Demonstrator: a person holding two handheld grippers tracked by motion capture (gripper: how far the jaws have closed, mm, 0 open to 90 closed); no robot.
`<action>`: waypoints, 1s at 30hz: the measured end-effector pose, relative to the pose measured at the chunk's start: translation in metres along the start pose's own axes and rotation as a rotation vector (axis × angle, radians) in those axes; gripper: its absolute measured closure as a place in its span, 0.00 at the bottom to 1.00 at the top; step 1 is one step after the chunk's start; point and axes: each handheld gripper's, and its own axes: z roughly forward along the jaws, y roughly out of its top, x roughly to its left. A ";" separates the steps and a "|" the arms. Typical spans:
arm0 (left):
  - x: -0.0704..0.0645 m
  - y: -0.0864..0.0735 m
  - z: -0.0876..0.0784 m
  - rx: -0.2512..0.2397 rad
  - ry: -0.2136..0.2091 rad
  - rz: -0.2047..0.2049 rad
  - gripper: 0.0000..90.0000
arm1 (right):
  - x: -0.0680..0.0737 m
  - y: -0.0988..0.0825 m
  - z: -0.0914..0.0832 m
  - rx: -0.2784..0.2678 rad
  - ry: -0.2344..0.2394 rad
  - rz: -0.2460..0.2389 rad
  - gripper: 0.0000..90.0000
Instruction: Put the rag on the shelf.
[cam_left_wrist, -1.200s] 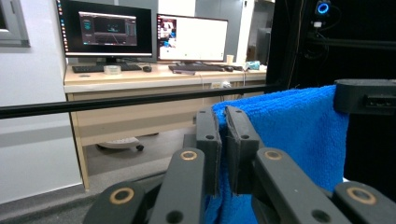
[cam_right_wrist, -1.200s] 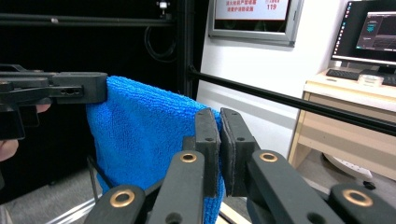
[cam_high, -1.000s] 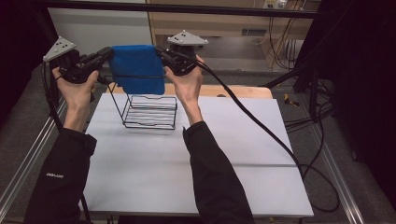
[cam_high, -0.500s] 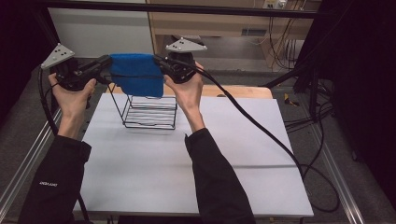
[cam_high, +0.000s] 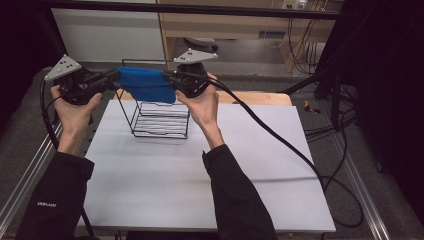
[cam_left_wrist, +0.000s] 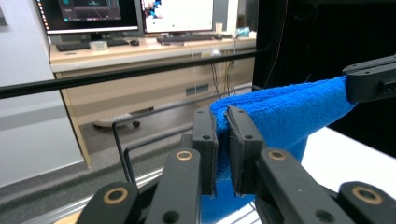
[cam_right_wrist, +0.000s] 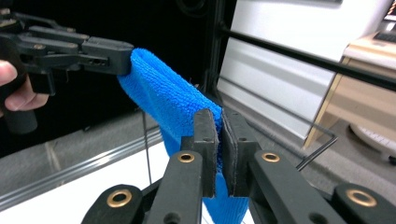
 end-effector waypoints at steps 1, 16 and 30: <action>0.000 -0.001 0.000 0.009 -0.002 -0.004 0.91 | 0.001 -0.001 0.000 0.006 0.002 -0.004 0.95; -0.004 -0.002 -0.016 0.074 -0.007 -0.013 0.73 | 0.002 -0.019 0.007 0.067 0.042 -0.019 0.95; -0.005 -0.015 0.008 0.263 -0.054 -0.058 0.93 | 0.001 -0.029 0.010 0.087 0.056 -0.024 0.91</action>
